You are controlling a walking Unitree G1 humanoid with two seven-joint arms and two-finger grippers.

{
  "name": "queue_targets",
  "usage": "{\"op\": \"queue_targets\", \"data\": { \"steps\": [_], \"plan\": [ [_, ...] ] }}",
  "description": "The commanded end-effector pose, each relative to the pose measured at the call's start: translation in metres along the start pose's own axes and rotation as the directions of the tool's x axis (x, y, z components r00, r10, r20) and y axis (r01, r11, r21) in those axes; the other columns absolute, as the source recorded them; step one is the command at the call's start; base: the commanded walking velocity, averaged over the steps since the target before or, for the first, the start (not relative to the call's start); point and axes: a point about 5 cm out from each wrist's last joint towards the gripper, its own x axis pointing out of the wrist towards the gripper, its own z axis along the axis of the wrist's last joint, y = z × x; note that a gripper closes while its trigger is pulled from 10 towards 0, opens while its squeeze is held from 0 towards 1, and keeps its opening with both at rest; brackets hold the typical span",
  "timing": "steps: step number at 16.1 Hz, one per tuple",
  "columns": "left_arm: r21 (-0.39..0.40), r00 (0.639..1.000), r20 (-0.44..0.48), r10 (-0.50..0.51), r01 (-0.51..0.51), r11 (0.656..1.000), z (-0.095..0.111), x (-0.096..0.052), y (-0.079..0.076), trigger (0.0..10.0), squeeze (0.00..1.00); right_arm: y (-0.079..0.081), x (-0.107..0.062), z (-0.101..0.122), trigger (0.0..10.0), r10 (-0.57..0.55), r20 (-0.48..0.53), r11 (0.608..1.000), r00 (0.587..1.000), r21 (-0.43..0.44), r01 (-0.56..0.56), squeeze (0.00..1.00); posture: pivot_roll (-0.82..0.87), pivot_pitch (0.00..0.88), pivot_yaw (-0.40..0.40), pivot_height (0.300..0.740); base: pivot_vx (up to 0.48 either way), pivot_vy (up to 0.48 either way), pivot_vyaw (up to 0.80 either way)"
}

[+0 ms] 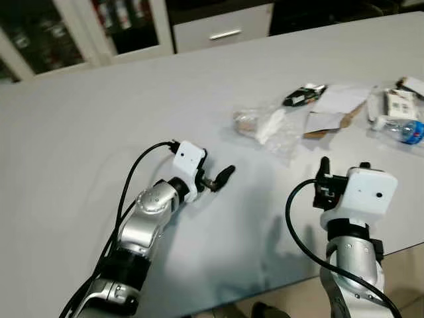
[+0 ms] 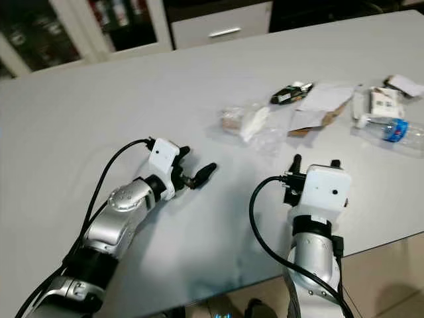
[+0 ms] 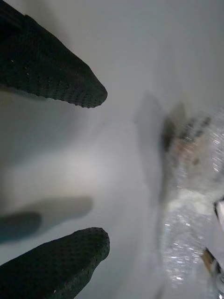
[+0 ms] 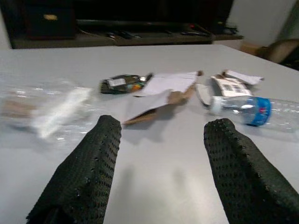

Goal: Picking trash to rubbish bin

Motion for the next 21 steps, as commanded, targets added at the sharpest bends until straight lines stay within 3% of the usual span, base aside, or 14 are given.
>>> {"op": "queue_targets", "data": {
  "steps": [1,7,13,21],
  "plan": [
    [0.009,1.000,-0.009,-0.010,0.010,1.000,-0.001,-0.005,0.000,10.0,0.00,0.007,-0.001,-0.001,10.0,0.018,-0.033,0.998,0.999,0.061,-0.016,0.00,0.06,0.189,0.072,0.740,0.000,0.000,0.00],
    [0.031,1.000,-0.027,0.009,-0.008,0.999,0.000,-0.019,0.009,10.0,0.00,-0.001,0.013,-0.010,10.0,0.058,-0.069,0.994,0.996,0.092,-0.052,0.00,0.13,0.229,0.072,0.740,0.000,0.000,0.00],
    [0.055,0.998,-0.032,0.049,-0.047,0.997,0.004,-0.039,0.020,10.0,0.00,-0.022,0.055,-0.025,10.0,0.107,-0.095,0.990,0.990,0.107,-0.096,0.00,0.22,0.270,0.064,0.740,0.000,0.000,0.00],
    [0.089,0.992,-0.058,0.111,-0.105,0.990,0.009,-0.070,0.030,10.0,0.00,-0.018,0.109,-0.023,10.0,0.197,-0.066,0.957,0.978,0.231,-0.177,0.00,0.34,0.328,0.065,0.740,0.000,0.000,0.00]
  ]
}}
